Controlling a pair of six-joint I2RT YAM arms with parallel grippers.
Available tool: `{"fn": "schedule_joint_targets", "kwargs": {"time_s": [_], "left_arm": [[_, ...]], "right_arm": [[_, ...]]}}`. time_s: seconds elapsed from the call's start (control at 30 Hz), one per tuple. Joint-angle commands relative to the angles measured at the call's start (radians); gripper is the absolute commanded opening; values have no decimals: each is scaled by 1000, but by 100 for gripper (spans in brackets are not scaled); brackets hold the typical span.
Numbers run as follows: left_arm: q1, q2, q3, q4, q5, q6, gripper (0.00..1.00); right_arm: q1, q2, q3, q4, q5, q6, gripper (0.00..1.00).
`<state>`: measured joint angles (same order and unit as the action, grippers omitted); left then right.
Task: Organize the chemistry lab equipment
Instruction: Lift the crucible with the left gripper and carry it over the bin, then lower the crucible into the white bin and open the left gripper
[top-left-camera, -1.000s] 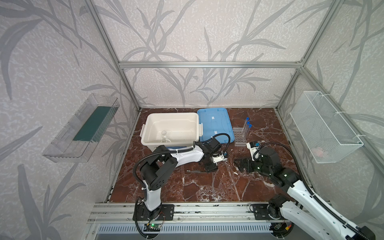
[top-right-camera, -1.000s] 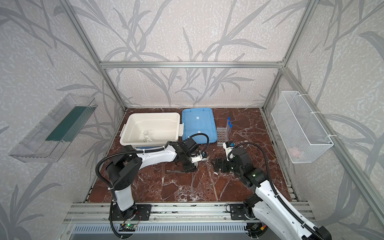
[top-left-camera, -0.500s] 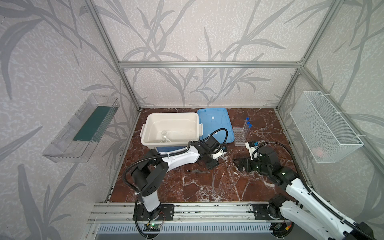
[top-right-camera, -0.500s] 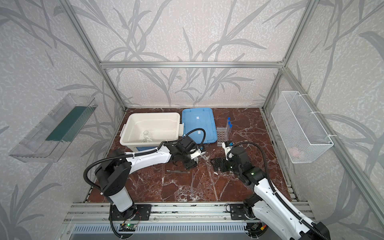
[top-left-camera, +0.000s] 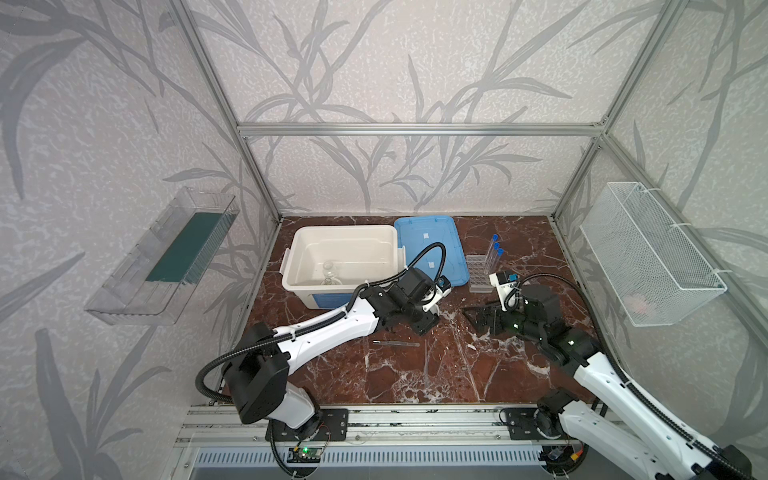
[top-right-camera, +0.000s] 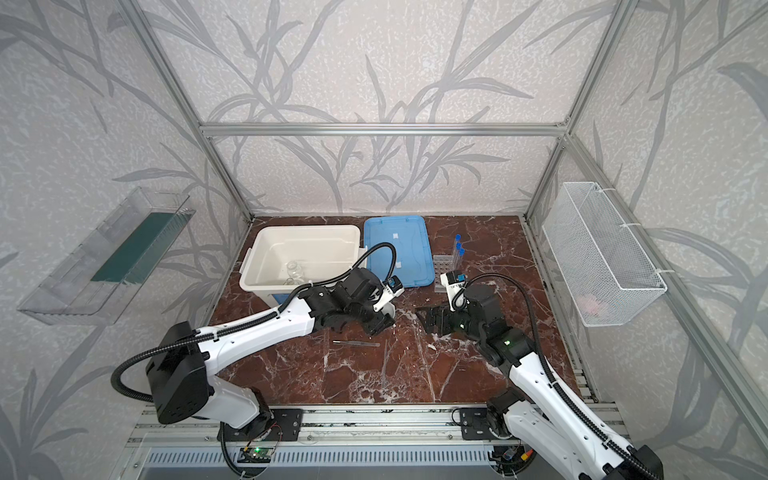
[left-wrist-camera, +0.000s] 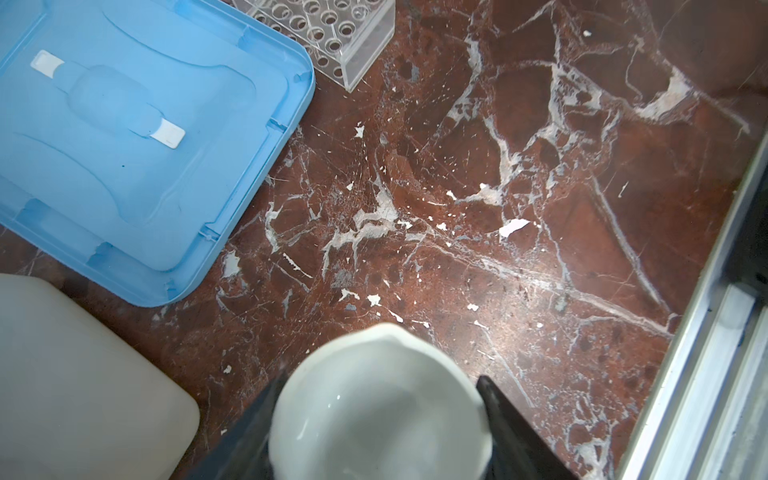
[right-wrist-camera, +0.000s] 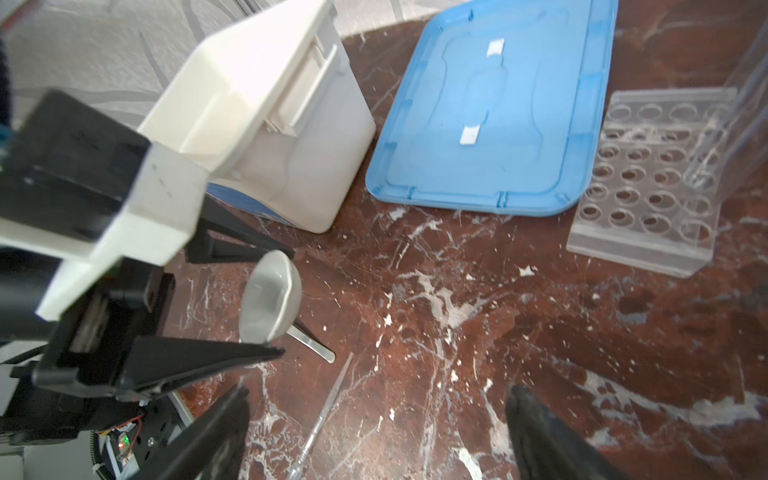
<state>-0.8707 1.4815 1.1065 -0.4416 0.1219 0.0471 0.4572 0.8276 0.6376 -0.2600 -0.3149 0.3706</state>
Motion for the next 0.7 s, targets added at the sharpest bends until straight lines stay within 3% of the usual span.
{"fn": "schedule_joint_targets", "kwargs": {"time_s": [0.0, 0.27, 0.37, 0.67], "left_arm": [[2, -66, 55, -43, -54, -79, 29], [42, -112, 234, -250, -110, -191, 29], [108, -141, 259, -290, -112, -248, 29], [326, -180, 294, -394, -139, -302, 26]], "right_arm": [[4, 47, 100, 24, -55, -25, 94], [104, 182, 283, 42, -68, 6, 94], [126, 249, 352, 67, -70, 57, 94], [241, 435, 536, 71, 17, 43, 94]]}}
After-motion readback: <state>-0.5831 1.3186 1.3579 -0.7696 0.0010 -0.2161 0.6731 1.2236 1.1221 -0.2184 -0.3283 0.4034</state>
